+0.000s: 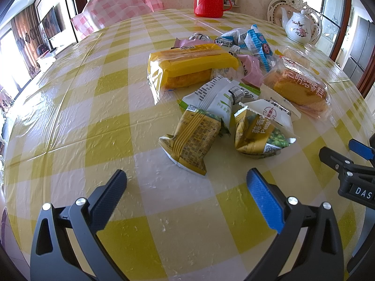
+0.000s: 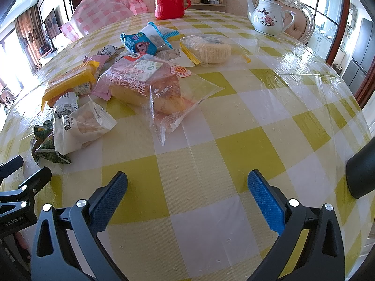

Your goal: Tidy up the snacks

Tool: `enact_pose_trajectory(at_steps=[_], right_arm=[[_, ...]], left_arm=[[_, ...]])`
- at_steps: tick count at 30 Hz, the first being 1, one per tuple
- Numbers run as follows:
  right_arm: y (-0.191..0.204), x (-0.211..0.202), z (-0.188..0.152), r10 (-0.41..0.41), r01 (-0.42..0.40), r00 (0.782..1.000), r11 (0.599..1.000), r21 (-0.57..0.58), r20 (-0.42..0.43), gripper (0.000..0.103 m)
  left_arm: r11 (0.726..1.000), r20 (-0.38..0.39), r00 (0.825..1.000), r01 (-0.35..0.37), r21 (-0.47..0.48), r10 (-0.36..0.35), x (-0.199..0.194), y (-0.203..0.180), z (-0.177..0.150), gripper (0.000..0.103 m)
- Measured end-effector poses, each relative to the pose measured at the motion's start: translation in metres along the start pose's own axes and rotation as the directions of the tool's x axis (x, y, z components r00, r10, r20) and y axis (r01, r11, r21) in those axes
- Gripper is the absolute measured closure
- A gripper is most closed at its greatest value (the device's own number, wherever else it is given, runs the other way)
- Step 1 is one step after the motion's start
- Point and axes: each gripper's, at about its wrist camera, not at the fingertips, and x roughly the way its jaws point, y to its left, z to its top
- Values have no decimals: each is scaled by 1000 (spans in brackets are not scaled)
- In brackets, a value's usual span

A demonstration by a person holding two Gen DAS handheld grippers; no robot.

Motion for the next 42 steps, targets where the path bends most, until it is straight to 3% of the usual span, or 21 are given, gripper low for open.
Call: enact_pose_trajectory(at_steps=[21, 26, 29, 32, 34, 36, 40, 42], right_arm=[[0, -1, 1, 2, -2, 1000, 1000, -14, -1, 4], [2, -10, 3, 86, -90, 995, 990, -107, -42, 4], [-10, -30, 1, 251, -246, 968, 962, -120, 28, 4], [-5, -61, 10, 226, -178, 958, 951, -252, 178, 4], [4, -73, 27, 241, -154, 943, 926, -344, 227, 4], [9, -67, 44, 248, -140, 944, 898, -417, 218, 4], [17, -30, 72, 191, -80, 969, 841, -536, 155, 8], [20, -14, 81, 214, -124, 972, 816, -565, 96, 9]], left_arm=[[1000, -6, 1000, -2, -13, 2, -3, 1, -4, 1], [992, 42, 997, 74, -98, -70, -23, 13, -20, 1], [987, 92, 992, 94, -130, -83, -36, 20, -29, 1], [985, 149, 987, 89, -145, -67, -47, 21, -34, 1], [985, 154, 985, 102, -142, -80, -50, 18, -36, 1], [985, 154, 983, 120, -123, -101, -53, 11, -37, 1], [992, 148, 983, 117, -39, -110, -61, -5, -41, 1], [993, 142, 983, 118, -9, -115, -63, -8, -41, 1]])
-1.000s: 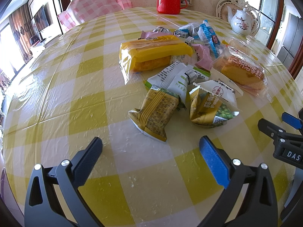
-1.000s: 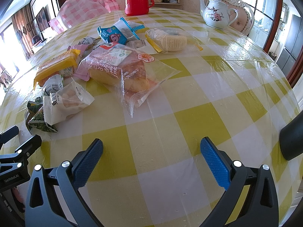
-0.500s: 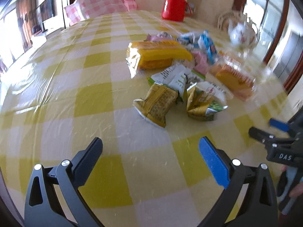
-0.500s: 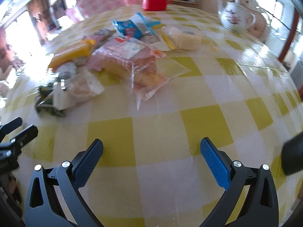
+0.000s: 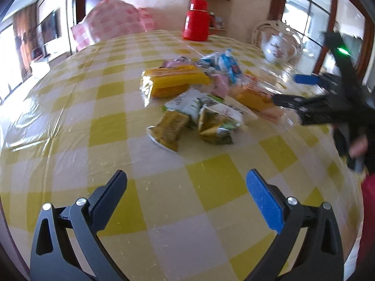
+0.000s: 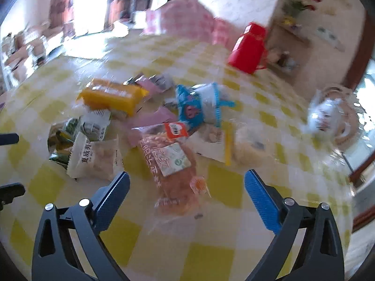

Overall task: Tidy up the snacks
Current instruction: 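Grasp the bread bun bag with the right tool while the left tool grasps the green pea-snack bag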

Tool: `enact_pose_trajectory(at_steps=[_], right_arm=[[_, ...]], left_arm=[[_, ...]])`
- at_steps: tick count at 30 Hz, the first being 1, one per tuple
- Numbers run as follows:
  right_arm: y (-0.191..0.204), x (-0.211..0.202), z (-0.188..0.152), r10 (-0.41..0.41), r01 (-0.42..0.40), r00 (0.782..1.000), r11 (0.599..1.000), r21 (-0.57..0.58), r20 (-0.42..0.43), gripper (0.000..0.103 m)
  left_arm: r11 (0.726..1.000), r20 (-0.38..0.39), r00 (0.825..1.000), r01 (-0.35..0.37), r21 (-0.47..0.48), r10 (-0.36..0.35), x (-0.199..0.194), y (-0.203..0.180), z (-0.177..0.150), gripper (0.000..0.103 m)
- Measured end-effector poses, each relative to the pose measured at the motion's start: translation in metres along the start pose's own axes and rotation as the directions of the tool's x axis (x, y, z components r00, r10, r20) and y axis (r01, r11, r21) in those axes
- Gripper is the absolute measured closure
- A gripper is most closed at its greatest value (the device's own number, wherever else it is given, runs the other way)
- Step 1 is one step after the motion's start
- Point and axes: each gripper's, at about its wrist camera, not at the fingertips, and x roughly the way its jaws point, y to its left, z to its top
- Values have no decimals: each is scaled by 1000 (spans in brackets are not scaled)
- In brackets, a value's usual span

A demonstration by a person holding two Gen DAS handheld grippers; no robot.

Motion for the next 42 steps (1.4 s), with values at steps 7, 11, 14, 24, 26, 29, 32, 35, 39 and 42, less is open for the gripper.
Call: enact_pose_trajectory(at_steps=[7, 11, 14, 24, 26, 29, 32, 35, 39, 42], right_arm=[[4, 34, 3, 40, -46, 994, 997, -66, -101, 25], [-8, 38, -3, 115, -114, 989, 993, 20, -97, 53], [-6, 16, -17, 99, -97, 994, 993, 68, -41, 58], [-5, -40, -85, 17, -26, 999, 954, 297, 33, 58], [-3, -42, -87, 14, -26, 999, 952, 305, 40, 58], [-4, -42, -89, 20, -34, 999, 948, 316, 48, 58], [-5, -43, -88, 23, -39, 998, 945, 324, 54, 58], [-7, -45, -89, 20, -41, 998, 940, 339, 64, 58], [-12, -51, -92, 6, -37, 996, 929, 367, 86, 59], [-14, -54, -94, -7, -31, 995, 923, 383, 99, 59]], left_arm=[[999, -13, 999, 42, 24, -42, 3, -8, 1, 1], [998, -26, 999, 32, 47, -31, 13, -13, 0, 2], [998, -33, 999, 37, 56, -35, 17, -14, 3, 14], [992, -87, 995, 65, 107, -56, 55, -31, 30, 42], [991, -106, 994, 52, 120, -39, 67, -32, 38, 41], [987, -113, 993, 44, 153, -26, 80, -30, 50, 41], [974, -107, 993, 68, 216, -46, 87, -34, 57, 54], [971, -87, 992, 106, 213, -89, 82, -33, 57, 62], [975, -16, 995, 102, 197, -100, 64, -31, 51, 64], [981, 24, 998, 44, 191, -50, 52, -33, 45, 64]])
